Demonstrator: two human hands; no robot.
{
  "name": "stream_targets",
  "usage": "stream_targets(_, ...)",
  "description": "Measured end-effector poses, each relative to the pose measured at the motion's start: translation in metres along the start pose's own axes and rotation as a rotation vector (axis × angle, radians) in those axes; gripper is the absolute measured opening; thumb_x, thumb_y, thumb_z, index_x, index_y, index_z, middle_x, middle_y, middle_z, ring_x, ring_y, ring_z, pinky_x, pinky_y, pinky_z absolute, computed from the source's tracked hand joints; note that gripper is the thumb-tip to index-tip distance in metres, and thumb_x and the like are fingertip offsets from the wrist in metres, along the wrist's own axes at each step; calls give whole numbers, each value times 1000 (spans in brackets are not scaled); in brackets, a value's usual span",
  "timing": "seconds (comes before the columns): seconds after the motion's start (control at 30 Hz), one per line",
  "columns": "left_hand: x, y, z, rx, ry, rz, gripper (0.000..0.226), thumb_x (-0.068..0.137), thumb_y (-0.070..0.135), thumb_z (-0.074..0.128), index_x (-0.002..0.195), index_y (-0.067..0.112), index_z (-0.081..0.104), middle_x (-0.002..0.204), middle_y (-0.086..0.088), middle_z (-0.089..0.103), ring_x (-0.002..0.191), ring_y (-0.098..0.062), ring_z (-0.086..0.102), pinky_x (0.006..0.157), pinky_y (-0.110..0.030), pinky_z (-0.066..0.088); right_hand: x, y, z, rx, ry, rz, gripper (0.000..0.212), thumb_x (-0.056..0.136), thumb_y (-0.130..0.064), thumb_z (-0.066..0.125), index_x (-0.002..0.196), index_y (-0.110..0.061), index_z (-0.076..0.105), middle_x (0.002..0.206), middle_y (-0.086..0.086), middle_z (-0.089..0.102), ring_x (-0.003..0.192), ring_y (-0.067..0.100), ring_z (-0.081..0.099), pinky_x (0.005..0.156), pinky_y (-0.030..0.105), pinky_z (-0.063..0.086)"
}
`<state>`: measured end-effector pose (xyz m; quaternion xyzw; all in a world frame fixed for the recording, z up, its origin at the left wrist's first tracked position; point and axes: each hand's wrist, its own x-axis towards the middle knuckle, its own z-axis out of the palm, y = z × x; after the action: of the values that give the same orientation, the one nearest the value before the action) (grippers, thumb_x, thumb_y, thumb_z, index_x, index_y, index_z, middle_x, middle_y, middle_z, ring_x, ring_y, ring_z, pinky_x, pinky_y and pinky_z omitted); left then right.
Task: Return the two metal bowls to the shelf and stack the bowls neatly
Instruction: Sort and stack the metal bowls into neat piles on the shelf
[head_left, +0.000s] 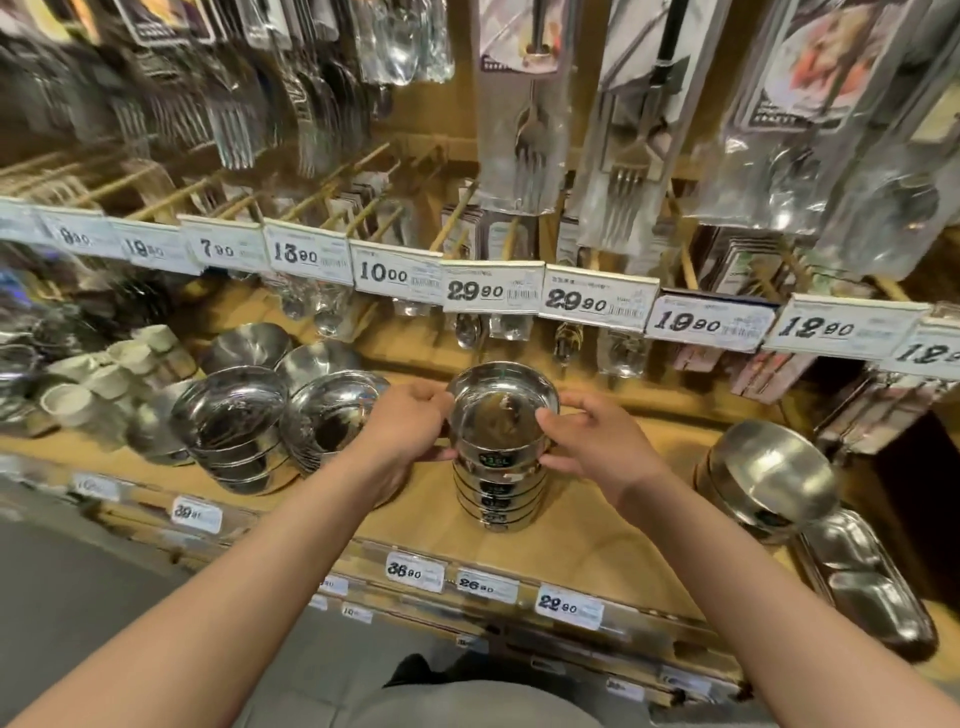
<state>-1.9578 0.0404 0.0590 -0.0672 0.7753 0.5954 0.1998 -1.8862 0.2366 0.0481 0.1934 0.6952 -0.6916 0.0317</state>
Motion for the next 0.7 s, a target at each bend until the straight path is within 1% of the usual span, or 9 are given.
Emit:
stream_targets(0.07, 5, -3, 2, -2, 13, -1, 25, 103, 18, 54, 90, 12, 74, 88, -10, 76, 79, -20, 71, 54, -24, 57, 6, 7, 2, 3, 32, 24, 17, 94, -23, 72, 101, -30, 58, 80, -9, 77, 78, 3, 75, 66, 20, 60)
stream_targets(0.13, 9, -5, 5, 5, 19, -1, 25, 103, 19, 54, 89, 13, 74, 85, -9, 74, 77, -18, 69, 55, -25, 58, 11, 13, 3, -1, 65, 44, 24, 93, -21, 73, 112, -26, 58, 94, -3, 73, 79, 9, 75, 65, 18, 59)
stream_targets(0.17, 11, -6, 6, 13, 18, 3, 25, 103, 18, 54, 88, 14, 74, 87, -10, 74, 77, -19, 68, 56, -27, 59, 12, 17, 4, -6, 73, 54, 30, 93, -19, 73, 119, -22, 58, 103, 2, 70, 85, 13, 74, 66, 18, 60)
stream_targets(0.23, 15, -7, 8, 36, 18, 11, 25, 104, 18, 54, 89, 17, 74, 91, -11, 74, 80, -19, 67, 65, -33, 64, 15, 22, 5, -12, 82, 79, 42, 94, -16, 71, 133, -14, 58, 119, 11, 65, 98, 19, 70, 70, 19, 60)
stream_targets(0.27, 15, -8, 8, 50, 17, 13, 25, 104, 18, 53, 91, 16, 74, 93, -12, 74, 82, -20, 67, 69, -36, 65, 17, 24, 6, -11, 89, 90, 44, 94, -14, 71, 136, -12, 57, 121, 12, 64, 101, 21, 69, 71, 19, 60)
stream_targets(0.37, 18, -13, 9, 95, -5, 38, 24, 105, 16, 51, 105, 8, 73, 101, -14, 73, 90, -22, 67, 74, -38, 63, 19, 29, 6, 0, 96, 80, 32, 95, -11, 69, 126, -12, 63, 107, 6, 67, 94, 18, 69, 66, 15, 58)
stream_targets(0.47, 21, -18, 10, 112, -3, 46, 24, 105, 15, 50, 107, 6, 73, 98, -12, 73, 89, -22, 67, 78, -42, 63, 20, 32, 3, -5, 100, 72, 19, 96, -11, 68, 113, -19, 67, 109, 6, 68, 93, 16, 69, 66, 15, 58)
stream_targets(0.63, 30, -25, 8, 89, -1, 51, 22, 104, 18, 53, 94, 15, 72, 95, -3, 70, 92, -20, 66, 70, -34, 61, 23, 41, 2, -4, 90, 92, 36, 94, -16, 71, 130, -14, 63, 124, 13, 65, 100, 19, 70, 72, 19, 60)
stream_targets(0.7, 31, -31, 7, 75, 0, 54, 20, 103, 24, 54, 96, 18, 72, 98, -5, 71, 93, -19, 66, 67, -31, 58, 23, 44, 1, 15, 89, 87, 31, 94, -22, 71, 125, -21, 65, 126, 9, 65, 98, 16, 70, 70, 20, 60)
